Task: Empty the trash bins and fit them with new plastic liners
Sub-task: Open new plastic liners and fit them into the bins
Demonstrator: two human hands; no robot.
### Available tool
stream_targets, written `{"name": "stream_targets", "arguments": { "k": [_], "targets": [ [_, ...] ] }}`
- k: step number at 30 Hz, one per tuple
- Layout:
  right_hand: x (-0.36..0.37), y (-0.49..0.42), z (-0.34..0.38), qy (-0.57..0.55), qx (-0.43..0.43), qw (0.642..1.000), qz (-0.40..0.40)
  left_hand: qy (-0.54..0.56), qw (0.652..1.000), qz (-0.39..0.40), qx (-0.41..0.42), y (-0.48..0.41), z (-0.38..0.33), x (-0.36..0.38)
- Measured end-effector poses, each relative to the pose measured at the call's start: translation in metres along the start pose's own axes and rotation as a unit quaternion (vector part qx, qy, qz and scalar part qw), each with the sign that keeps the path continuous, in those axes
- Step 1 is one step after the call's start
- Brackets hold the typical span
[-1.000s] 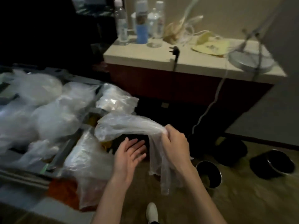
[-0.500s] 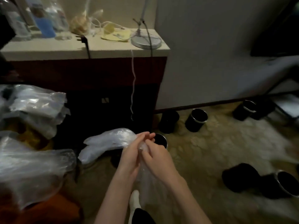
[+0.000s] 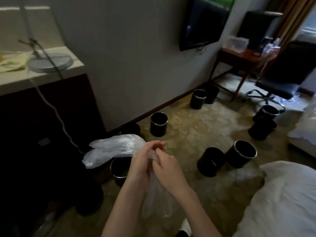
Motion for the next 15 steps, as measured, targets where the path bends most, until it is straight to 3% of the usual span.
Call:
{"name": "stream_targets", "arguments": {
  "k": [7, 15],
  "targets": [
    [-0.116, -0.030, -0.128, -0.027, 0.059, 0.996, -0.055, -0.029, 0.999, 0.032, 0.007, -0.085, 0.027, 0.157],
    [-0.253, -0.023, -0.255, -0.056, 0.142, 0.979, -0.137, -0.115, 0.989, 0.082, -0.045, -0.147, 0.077, 0.337]
  ]
}}
Point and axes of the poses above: each hand's wrist, its own y-axis away from the middle knuckle, its own x-axis out of the palm, z = x × y, the point moved 5 cm from there along -y, towards the middle knuckle, and after that the axes turned 9 degrees about -x, right-handed, at the moved point
